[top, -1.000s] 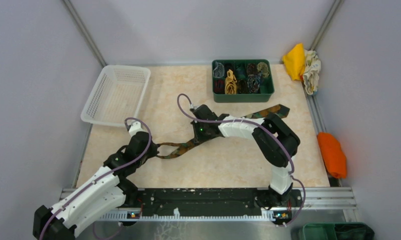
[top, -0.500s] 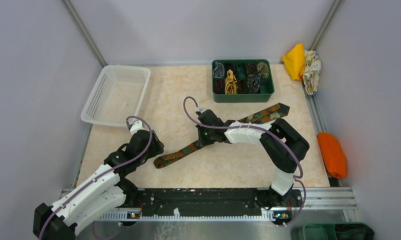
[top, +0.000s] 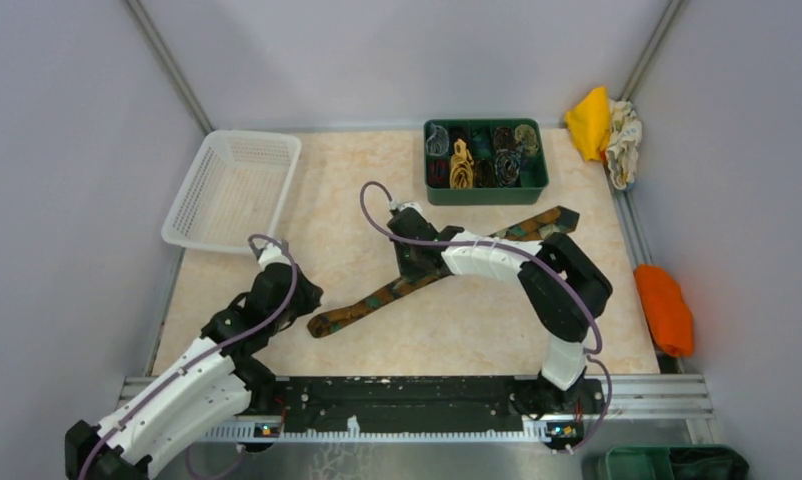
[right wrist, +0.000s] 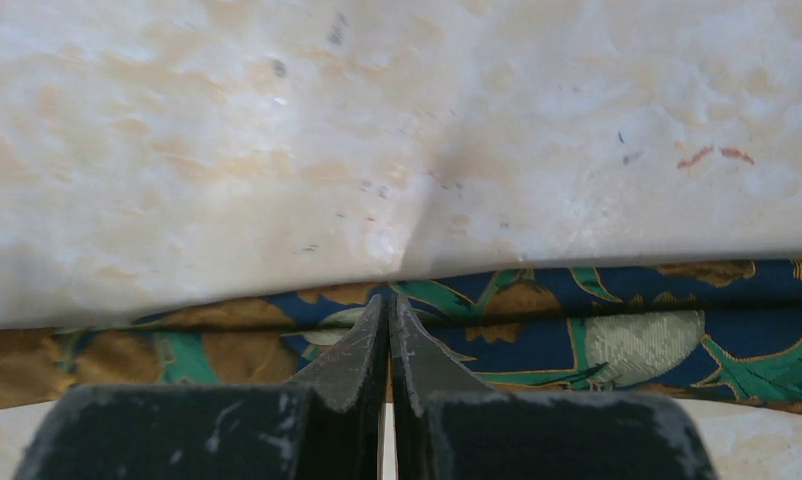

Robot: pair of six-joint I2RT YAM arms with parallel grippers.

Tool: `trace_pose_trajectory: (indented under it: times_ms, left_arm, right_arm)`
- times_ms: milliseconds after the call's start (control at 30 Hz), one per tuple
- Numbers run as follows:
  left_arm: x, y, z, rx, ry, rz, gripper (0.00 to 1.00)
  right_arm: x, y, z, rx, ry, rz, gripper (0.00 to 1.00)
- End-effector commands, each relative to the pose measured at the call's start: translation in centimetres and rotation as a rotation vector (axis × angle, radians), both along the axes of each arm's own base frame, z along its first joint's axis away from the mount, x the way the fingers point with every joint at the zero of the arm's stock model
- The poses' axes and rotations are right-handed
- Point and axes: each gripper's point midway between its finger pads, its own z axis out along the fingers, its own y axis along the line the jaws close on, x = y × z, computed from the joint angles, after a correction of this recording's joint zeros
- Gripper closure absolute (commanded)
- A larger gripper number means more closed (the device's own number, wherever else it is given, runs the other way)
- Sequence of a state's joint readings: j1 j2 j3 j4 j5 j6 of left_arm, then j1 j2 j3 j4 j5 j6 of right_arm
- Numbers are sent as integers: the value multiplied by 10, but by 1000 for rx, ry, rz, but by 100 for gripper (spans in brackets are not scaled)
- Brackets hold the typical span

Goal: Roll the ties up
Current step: Flatten out the tie at the center of the board.

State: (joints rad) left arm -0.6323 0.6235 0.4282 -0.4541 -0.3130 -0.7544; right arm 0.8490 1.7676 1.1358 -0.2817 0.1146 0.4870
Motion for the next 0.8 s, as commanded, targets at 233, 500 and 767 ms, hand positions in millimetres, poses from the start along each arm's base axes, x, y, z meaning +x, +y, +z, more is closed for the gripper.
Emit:
trace_pose_trajectory:
  times_ms: [233,500,767]
  left_arm:
    - [14,-20,-1,-33,2,-39,95]
    - [28,-36,-16,-35,36,-52,94]
    - [37,-34,-15,-17,82,20,100]
  right_arm:
    - [9,-89,-46,-232,99,-171,100]
    - [34,-165,-49,-241,115,-331,100]
    - [74,-188,-10,-216,19,-381,100]
